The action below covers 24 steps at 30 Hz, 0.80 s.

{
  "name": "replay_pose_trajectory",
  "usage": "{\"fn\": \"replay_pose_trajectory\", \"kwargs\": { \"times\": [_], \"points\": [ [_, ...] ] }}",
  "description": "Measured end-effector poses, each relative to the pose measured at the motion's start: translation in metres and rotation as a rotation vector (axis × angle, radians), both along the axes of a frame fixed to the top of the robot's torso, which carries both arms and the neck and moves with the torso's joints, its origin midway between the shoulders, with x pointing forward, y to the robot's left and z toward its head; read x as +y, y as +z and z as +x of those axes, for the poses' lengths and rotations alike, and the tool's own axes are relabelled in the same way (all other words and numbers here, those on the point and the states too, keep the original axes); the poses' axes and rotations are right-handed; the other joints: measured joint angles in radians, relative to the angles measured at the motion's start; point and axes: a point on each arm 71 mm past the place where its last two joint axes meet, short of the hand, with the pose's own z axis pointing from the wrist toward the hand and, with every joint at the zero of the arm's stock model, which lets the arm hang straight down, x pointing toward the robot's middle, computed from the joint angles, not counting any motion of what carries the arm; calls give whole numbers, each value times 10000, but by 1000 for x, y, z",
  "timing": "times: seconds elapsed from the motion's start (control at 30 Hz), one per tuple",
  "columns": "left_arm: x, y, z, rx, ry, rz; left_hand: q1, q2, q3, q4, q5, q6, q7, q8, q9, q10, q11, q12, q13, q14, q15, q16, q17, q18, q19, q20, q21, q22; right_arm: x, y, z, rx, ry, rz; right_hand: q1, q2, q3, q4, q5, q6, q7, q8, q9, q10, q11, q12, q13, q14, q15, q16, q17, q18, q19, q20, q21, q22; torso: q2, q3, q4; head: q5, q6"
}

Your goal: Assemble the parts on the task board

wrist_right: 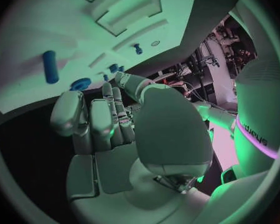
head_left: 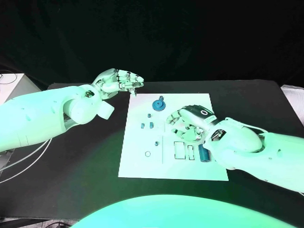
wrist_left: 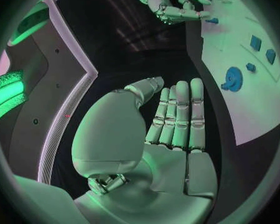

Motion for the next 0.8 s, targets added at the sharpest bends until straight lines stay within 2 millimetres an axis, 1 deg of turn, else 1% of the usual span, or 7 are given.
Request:
{"fn": "replay_pose_trajectory", "kwargs": {
  "times": [0.13,0.23,0.3,0.37,0.5,0.67,0.8],
  "points": [
    [0,0,0,13,-4,5,0,0,0,0,0,0,0,-35,0,0,0,0,-11,0,0,0,-14,1,0,0,0,-14,-27,18,16,188,-536,-165,-143,-143,-95,95,0,0,0,0,0,0,0,0,-15,50,-23,101,135,-1,76,6,214,126,-4,-7,-6,-91,0],
    [0,-1,0,19,-5,8,0,0,0,0,0,0,0,-35,0,0,0,0,-11,0,0,0,-14,1,0,0,0,-14,-42,24,24,355,-779,-380,-210,-210,-223,135,0,0,0,-4,-12,-4,-1,0,-29,84,13,176,160,-1,79,8,216,157,-5,-7,-6,-146,0],
    [0,-1,0,23,-6,9,0,0,0,0,0,0,0,-35,0,0,0,0,-11,0,0,0,-14,1,0,0,1,-14,-50,25,29,435,-899,-553,-210,-210,-427,192,-155,-29,-25,-60,-16,-128,-11,0,-29,120,-23,252,186,-1,115,-29,285,193,-4,-7,-2,-179,0],
    [0,-1,0,27,-14,7,0,0,0,0,0,0,0,-35,0,0,0,0,-11,0,0,0,-14,1,0,0,0,-14,-55,25,32,486,-980,-707,-210,-210,-635,247,-330,-39,-35,-119,-42,-261,-5,0,-29,120,-22,252,186,-1,116,-29,285,209,2,0,4,-206,0],
    [0,-1,0,41,-19,9,0,0,0,0,0,0,0,-35,0,0,0,0,-11,0,0,1,-14,1,0,0,0,-14,-60,23,35,552,-998,-987,-207,-207,-1125,367,-441,-134,-126,-213,-91,-404,-3,0,-29,120,-22,252,97,-1,116,-29,285,204,19,9,13,-239,0],
    [0,-2,0,65,-25,13,0,0,0,0,0,0,0,-35,0,0,0,0,-11,0,0,1,-13,1,0,0,1,-13,-61,18,37,549,-891,-1426,314,44,-2299,714,-479,-176,-149,-379,-187,-723,63,79,-29,116,-18,251,-116,-2,115,-29,61,112,26,11,25,-253,0],
    [0,-3,0,76,-37,11,0,0,0,0,0,0,0,-35,0,0,0,0,-11,0,0,1,-13,1,0,0,1,-13,-59,14,37,536,-784,-1706,575,194,-2865,968,-479,-176,-149,-420,-237,-742,51,152,-29,81,17,286,-165,-1,115,-29,4,110,26,7,27,-254,0]
  ]
}}
